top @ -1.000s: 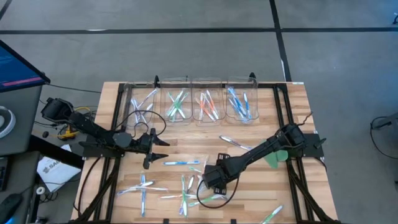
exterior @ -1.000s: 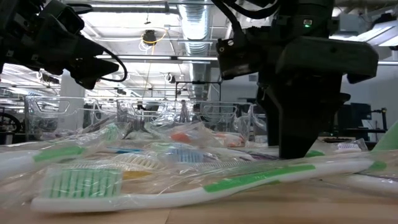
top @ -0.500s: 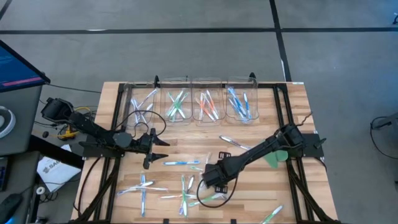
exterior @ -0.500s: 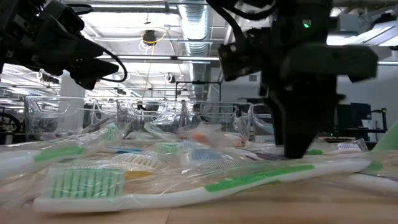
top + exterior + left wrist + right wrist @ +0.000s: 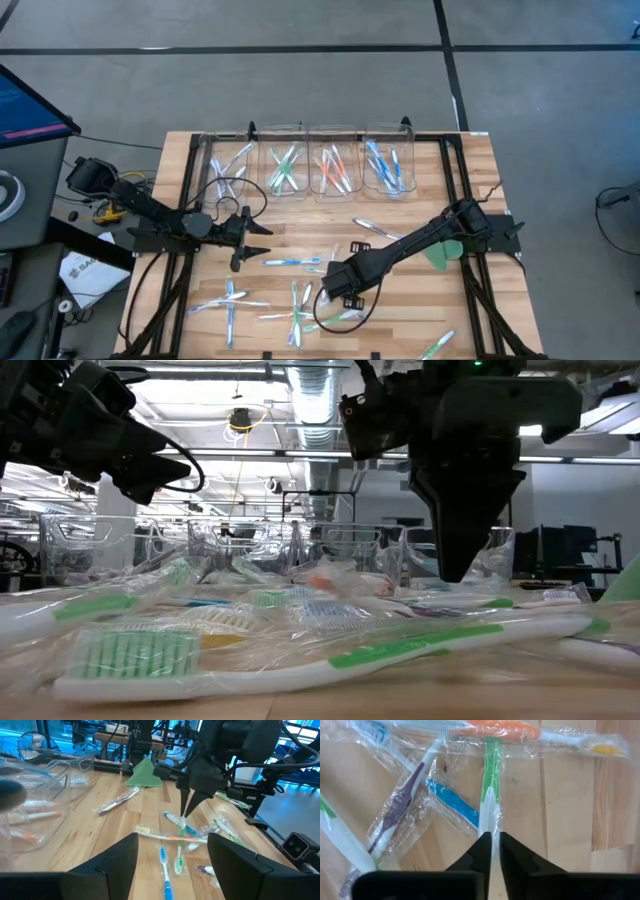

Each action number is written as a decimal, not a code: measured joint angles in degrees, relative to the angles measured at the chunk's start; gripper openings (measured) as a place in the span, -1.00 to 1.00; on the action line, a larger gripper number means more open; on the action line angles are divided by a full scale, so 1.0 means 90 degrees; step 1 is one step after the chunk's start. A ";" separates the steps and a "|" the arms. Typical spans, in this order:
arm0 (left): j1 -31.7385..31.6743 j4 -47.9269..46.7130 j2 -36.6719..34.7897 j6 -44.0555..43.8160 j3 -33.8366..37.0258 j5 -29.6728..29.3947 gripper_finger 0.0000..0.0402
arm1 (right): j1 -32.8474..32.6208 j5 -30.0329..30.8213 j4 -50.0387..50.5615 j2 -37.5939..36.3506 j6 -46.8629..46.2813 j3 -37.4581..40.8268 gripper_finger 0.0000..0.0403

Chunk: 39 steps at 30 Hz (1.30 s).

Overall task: Pick & Place Toothbrushes
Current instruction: Put the green toothbrush into the middle left transparent bin

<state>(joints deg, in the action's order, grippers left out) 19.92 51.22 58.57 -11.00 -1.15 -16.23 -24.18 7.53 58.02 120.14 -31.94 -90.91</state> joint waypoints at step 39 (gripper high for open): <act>0.0000 -0.0275 0.0002 0.0001 0.0000 0.0000 0.15 | 0.0304 -0.0027 -0.0781 0.0143 -0.0098 0.0055 -0.19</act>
<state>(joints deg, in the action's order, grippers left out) 19.92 48.75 58.59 -10.99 -1.15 -16.23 -21.45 7.29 50.99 121.42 -32.82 -90.42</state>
